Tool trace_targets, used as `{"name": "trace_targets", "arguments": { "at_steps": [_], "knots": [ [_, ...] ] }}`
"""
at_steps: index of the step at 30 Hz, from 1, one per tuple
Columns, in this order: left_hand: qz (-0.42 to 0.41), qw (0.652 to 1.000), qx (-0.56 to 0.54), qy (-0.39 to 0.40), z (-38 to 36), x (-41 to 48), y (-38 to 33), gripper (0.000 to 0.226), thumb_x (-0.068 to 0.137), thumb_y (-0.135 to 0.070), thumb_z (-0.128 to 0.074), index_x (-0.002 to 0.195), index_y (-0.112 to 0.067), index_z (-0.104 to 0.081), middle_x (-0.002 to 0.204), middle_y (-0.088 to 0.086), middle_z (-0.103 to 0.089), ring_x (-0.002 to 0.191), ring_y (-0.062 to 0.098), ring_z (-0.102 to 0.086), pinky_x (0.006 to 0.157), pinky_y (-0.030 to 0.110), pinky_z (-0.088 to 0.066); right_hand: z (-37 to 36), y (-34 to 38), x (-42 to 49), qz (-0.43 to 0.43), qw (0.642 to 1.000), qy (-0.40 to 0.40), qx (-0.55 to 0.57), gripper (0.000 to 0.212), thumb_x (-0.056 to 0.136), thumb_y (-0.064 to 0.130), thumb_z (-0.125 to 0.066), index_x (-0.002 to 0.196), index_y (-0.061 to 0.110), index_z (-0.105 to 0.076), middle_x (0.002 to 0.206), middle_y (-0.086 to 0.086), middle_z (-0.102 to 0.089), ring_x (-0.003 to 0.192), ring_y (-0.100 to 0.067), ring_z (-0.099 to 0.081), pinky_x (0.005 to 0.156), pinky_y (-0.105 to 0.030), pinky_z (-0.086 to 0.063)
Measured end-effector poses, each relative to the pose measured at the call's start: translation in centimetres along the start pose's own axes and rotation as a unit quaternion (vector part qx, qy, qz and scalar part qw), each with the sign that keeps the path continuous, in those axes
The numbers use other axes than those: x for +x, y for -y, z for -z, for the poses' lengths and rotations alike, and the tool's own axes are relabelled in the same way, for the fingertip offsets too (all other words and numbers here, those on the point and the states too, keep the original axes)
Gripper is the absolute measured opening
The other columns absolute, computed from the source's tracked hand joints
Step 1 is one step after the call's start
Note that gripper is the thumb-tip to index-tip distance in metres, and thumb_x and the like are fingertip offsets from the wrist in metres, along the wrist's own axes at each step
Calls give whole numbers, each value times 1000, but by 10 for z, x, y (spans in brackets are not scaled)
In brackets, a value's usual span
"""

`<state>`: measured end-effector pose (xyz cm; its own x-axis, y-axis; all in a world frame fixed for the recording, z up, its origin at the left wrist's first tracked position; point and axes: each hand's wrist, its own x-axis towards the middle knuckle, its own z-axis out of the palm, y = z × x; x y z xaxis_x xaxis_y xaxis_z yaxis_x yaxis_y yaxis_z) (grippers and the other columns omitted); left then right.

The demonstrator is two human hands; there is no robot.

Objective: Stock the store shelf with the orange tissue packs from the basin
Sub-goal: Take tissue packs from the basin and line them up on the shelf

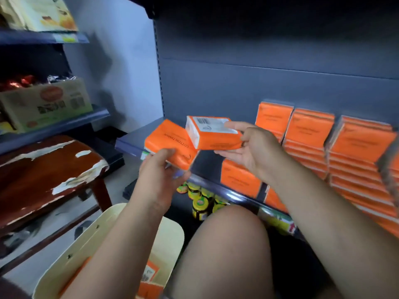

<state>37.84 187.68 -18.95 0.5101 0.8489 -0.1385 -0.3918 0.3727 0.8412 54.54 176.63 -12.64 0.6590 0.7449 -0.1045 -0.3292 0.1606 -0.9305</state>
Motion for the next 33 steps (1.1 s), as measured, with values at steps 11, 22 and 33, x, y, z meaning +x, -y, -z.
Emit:
{"name": "trace_targets", "arguments": {
  "at_steps": [11, 22, 33],
  "knots": [
    [23, 997, -24, 64, -154, 41, 32, 8, 85, -16, -58, 93, -18, -58, 70, 0, -60, 68, 19, -60, 59, 32, -55, 100, 53, 18, 105, 987, -35, -117, 14, 95, 1, -64, 102, 13, -64, 100, -21, -77, 94, -31, -77, 87, -37, -62],
    [30, 994, -18, 105, -190, 103, 57, 37, 97, -46, -64, 126, -24, -67, 108, -6, -79, 92, 14, -76, 76, 32, -54, 143, 83, 83, 141, 926, -198, -288, 33, 85, 39, -75, 82, 7, -71, 60, -6, -57, 54, -18, -50, 52, -30, -36],
    [109, 981, -80, 141, -195, 131, 59, 40, 98, -53, -52, 122, -26, -69, 113, 1, -78, 101, 22, -76, 86, 40, -50, 130, 97, 113, 88, 988, -94, -84, 26, 99, 10, -49, 122, 17, -56, 107, -18, -73, 79, -36, -77, 65, -36, -62]
  ]
}}
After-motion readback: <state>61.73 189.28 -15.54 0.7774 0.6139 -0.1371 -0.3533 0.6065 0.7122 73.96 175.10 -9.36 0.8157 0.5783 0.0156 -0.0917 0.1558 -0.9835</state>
